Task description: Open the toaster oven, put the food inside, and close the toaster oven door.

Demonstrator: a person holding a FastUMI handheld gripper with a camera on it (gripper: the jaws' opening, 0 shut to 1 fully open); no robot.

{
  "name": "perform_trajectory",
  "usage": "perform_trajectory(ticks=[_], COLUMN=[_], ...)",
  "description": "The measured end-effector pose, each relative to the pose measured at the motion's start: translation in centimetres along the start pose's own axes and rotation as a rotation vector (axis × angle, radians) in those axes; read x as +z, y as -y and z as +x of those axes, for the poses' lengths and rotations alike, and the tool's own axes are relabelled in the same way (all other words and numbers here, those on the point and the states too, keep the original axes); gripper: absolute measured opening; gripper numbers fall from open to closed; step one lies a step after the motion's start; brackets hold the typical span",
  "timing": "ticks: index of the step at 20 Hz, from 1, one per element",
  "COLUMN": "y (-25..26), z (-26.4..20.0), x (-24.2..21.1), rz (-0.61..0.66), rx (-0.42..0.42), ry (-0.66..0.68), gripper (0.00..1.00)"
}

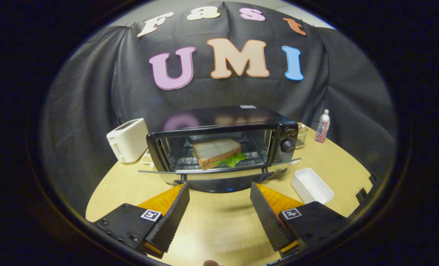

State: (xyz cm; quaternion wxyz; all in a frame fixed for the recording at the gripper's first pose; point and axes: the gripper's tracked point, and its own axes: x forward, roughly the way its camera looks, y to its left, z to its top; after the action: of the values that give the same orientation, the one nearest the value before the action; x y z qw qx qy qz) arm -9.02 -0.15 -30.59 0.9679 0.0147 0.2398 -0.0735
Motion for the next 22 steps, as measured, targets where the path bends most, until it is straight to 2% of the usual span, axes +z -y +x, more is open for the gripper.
perform_trajectory(ticks=[12,17,22], y=[-1.4,-0.7,-0.6], z=[5.0,3.8,0.9], x=[6.1,8.8,15.7], rz=[0.096,0.074,0.058], rx=[0.028,0.030,0.050], ry=[0.086,0.134,0.246], gripper=[1.00,0.99,0.99])
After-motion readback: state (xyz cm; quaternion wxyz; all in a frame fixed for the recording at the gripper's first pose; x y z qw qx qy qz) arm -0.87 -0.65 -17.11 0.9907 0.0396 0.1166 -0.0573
